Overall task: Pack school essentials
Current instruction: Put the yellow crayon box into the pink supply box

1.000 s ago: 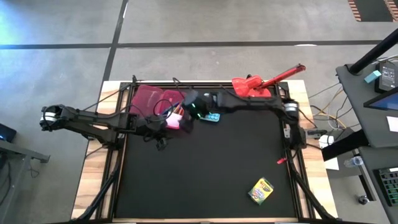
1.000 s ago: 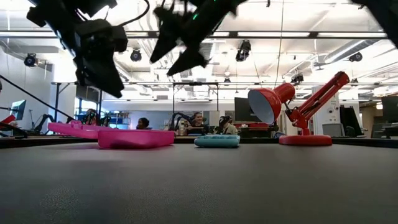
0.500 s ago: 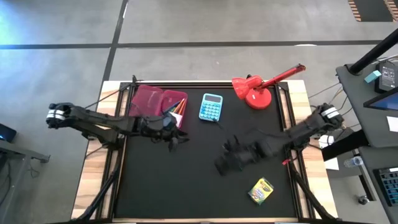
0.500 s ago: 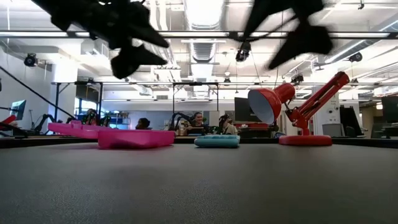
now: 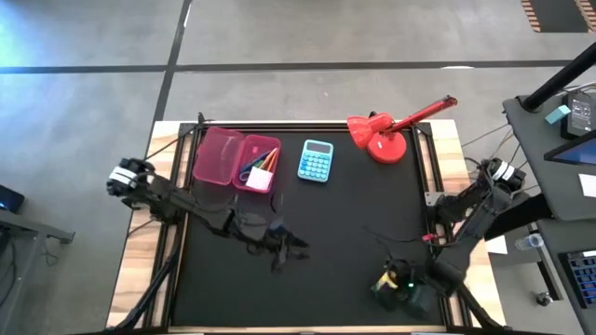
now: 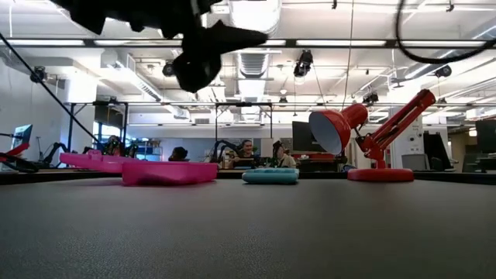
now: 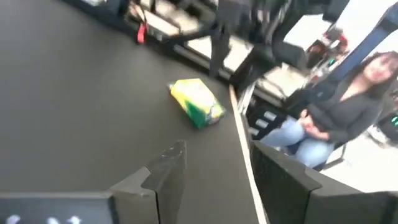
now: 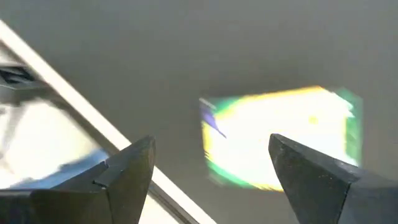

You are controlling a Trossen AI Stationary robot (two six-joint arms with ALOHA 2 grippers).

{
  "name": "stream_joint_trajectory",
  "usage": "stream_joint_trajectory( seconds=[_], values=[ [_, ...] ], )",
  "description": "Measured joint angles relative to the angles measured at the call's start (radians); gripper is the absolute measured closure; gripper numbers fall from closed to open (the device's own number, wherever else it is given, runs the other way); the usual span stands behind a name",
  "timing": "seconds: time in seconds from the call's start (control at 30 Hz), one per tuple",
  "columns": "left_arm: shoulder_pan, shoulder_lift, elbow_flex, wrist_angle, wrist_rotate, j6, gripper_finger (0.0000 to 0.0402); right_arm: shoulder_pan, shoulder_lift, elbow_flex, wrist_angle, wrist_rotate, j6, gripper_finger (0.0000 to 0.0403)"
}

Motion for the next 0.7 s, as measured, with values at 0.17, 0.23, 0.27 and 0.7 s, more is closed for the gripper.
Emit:
stream_joint_trajectory(
  seconds=[0.17, 0.23, 0.27, 0.7],
  values=[
    [-0.055, 0.104, 0.118, 0.004, -0.016, 0.023, 0.0238, 0.06, 0.006, 0.027, -0.174, -0.216, 0.122, 0.0101],
    [-0.077, 0.145, 0.17, 0.004, -0.015, 0.062, 0.0238, 0.074, 0.017, 0.022, -0.178, -0.273, 0.124, 0.0101],
    [-0.086, 0.165, 0.196, 0.001, -0.015, 0.084, 0.0238, 0.079, 0.022, 0.017, -0.179, -0.29, 0.123, 0.0101],
    [-0.121, 0.272, 0.329, 0.003, -0.014, 0.185, 0.0238, 0.086, 0.168, -0.003, -0.093, -0.353, 0.025, 0.0101]
  ],
)
